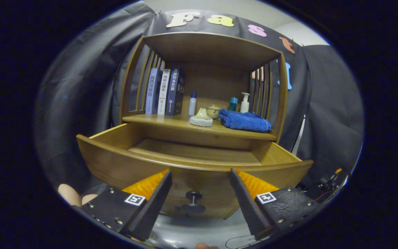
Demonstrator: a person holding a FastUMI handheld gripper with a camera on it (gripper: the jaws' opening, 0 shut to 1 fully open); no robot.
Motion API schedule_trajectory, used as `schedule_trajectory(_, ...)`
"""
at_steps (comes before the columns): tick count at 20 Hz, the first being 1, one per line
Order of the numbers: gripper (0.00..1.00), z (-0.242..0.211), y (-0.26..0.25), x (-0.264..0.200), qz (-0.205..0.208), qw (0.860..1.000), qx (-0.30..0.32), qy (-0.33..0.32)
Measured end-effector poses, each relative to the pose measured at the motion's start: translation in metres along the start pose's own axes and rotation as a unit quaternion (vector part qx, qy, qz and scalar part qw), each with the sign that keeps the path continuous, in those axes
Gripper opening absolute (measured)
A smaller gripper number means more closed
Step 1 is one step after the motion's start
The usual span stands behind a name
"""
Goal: Pull open the drawer, take out the items inside it, and place them on the countertop above the cabinet.
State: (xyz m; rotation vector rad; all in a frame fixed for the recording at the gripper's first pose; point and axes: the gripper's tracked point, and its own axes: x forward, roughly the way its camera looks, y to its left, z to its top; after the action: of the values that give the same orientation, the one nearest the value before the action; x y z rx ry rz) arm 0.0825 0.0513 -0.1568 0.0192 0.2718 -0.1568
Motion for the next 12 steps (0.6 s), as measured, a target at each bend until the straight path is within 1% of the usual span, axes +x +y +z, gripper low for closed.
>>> schedule_trajectory(4,1.0,0.009,0.0,0.004,0.001,1.0,0.0,-0.012)
schedule_trajectory(5,1.0,0.004,0.0,0.009,0.001,1.0,-0.001,-0.001)
schedule_trajectory(6,1.0,0.01,0.0,0.008,0.001,1.0,0.002,-0.012)
schedule_trajectory(7,1.0,0.005,0.0,0.013,0.0,1.0,0.0,0.0)
schedule_trajectory(12,1.0,0.012,0.002,0.038,-0.001,1.0,0.005,-0.002)
